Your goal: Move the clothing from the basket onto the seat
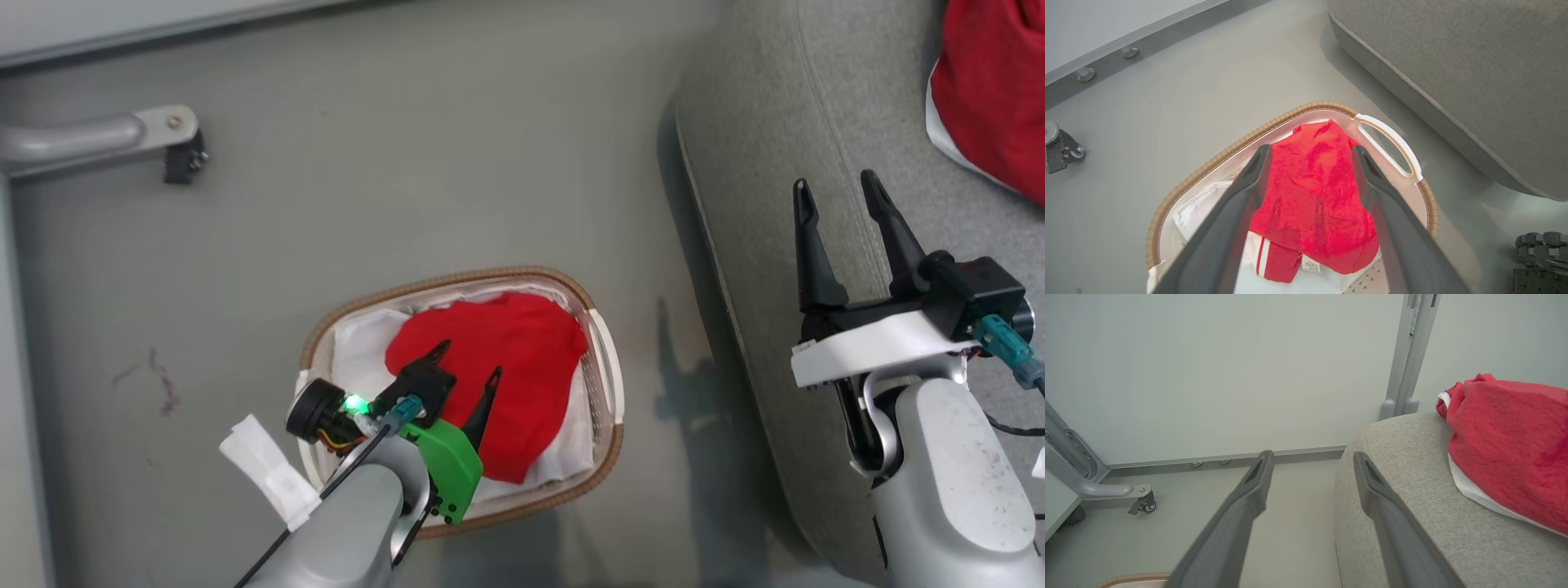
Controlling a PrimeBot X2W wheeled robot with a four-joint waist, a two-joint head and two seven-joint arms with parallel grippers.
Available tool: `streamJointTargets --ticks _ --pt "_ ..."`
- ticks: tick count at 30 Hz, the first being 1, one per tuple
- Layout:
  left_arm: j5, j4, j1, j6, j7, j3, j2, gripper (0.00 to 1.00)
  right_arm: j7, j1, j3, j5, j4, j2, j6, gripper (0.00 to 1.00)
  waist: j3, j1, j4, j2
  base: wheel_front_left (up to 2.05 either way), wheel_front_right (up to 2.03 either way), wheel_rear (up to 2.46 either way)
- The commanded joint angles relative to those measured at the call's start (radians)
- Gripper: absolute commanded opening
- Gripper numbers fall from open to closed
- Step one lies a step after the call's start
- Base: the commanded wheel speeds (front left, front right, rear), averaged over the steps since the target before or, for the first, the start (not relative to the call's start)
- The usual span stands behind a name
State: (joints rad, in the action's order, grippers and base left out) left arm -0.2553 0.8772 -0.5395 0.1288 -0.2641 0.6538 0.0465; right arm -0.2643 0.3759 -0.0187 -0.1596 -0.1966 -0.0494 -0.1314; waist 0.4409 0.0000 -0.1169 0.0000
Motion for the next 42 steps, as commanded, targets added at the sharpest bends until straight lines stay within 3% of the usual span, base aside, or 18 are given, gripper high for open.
streamJointTargets --ticks 1,11,26,40,41,42 --pt "-0.010 0.018 -0.037 0.003 -0.001 0.022 0.007 1.00 0.000 0.020 -0.001 -0.011 0.009 -0.002 0.001 1.00 0.133 0.0000 -0.090 0.0000 0.00 0.00 0.00" --pt "-0.008 0.105 -0.194 0.003 -0.001 0.164 0.037 1.00 0.000 0.081 0.026 -0.068 0.051 -0.002 0.001 1.00 0.267 0.0000 -0.170 0.0000 0.00 0.00 0.00" --pt "0.020 0.250 -0.377 -0.016 0.001 0.201 0.077 1.00 0.000 0.128 0.086 -0.115 0.075 -0.002 0.001 1.00 0.352 0.0000 -0.228 0.0000 0.00 0.00 0.00" --pt "0.006 0.390 -0.410 -0.047 0.168 0.226 0.047 1.00 0.000 0.128 0.123 -0.137 0.076 -0.002 0.001 1.00 0.367 0.0000 -0.248 0.0000 0.00 0.00 0.00" --pt "0.004 0.394 -0.409 -0.047 0.182 0.228 0.050 0.88 0.000 0.129 0.128 -0.139 0.077 -0.002 0.001 1.00 0.370 0.0000 -0.251 0.0000 0.00 0.00 0.00" --pt "0.004 0.397 -0.407 -0.046 0.192 0.230 0.054 0.66 0.000 0.130 0.130 -0.142 0.078 -0.002 0.001 1.00 0.371 0.0000 -0.253 0.0000 0.00 0.00 0.00"
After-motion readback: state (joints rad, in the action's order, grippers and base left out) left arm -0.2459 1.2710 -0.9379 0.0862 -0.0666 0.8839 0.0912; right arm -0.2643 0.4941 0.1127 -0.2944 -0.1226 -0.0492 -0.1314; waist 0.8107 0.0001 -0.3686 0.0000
